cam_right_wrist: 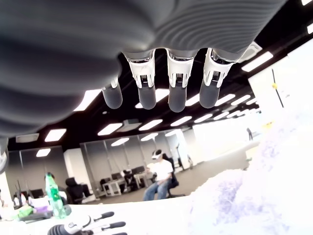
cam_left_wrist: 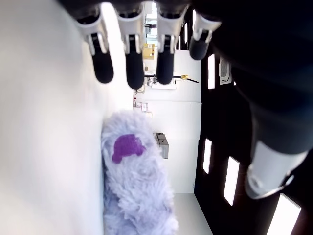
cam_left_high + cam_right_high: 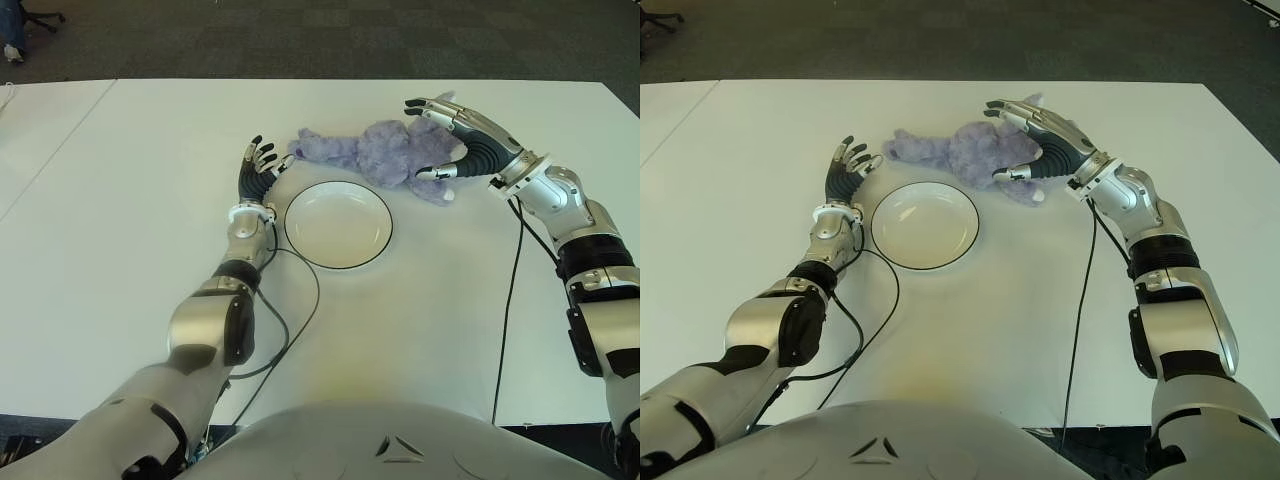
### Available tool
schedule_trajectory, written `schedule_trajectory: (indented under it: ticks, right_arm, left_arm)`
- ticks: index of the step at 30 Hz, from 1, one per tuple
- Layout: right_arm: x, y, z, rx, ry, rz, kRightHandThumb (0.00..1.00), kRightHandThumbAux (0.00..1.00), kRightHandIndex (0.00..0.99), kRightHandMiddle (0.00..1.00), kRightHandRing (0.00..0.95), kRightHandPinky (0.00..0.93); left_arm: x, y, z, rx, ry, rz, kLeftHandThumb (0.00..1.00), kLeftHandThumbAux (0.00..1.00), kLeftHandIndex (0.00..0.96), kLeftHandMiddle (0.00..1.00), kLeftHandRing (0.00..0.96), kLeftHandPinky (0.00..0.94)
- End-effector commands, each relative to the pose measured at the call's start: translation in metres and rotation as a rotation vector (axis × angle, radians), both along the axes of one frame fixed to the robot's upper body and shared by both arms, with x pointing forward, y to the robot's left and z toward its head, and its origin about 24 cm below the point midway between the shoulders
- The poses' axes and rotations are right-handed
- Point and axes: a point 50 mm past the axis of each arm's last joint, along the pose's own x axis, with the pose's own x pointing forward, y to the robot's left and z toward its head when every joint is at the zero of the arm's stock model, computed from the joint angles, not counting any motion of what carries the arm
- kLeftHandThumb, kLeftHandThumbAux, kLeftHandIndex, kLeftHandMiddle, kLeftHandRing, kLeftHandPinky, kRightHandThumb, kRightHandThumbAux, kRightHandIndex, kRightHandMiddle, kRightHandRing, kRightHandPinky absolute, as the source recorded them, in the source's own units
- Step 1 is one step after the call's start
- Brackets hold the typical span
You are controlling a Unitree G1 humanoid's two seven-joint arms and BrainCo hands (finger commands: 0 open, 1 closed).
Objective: Put the doll into the plate.
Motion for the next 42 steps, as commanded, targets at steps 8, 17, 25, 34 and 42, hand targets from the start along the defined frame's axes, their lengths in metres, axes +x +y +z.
schedule_trajectory:
  ticks: [8,17,25,34,42]
  right_arm:
    - [0.006,-0.030,0.004,-0.087,-0.013,-0.113,0.129,0.377,0.000,0.000,0.000,0.000]
    - [0.013,-0.051,0.015,-0.132,-0.017,-0.241,0.084,0.403,0.000,0.000,0.000,0.000]
    - [0.020,-0.063,0.012,-0.141,-0.011,-0.355,0.071,0.398,0.000,0.000,0.000,0.000]
    - [0.023,-0.065,-0.001,-0.118,0.003,-0.427,0.050,0.396,0.000,0.000,0.000,0.000]
    - [0.024,-0.068,-0.011,-0.094,0.028,-0.485,0.050,0.428,0.004,0.000,0.000,0.000]
  left_arm:
    - [-0.050,-0.004,-0.066,-0.065,0.324,0.010,0.000,0.700,0.063,0.184,0.201,0.217]
    - [-0.050,-0.005,-0.066,-0.055,0.329,0.004,0.000,0.692,0.060,0.177,0.193,0.213]
    - [-0.050,-0.002,-0.067,-0.053,0.351,0.013,0.000,0.723,0.054,0.196,0.210,0.206]
    - [-0.050,-0.002,-0.066,-0.048,0.342,0.011,0.000,0.711,0.061,0.193,0.205,0.211]
    - [-0.051,-0.002,-0.066,-0.044,0.333,0.010,0.000,0.690,0.072,0.196,0.206,0.202]
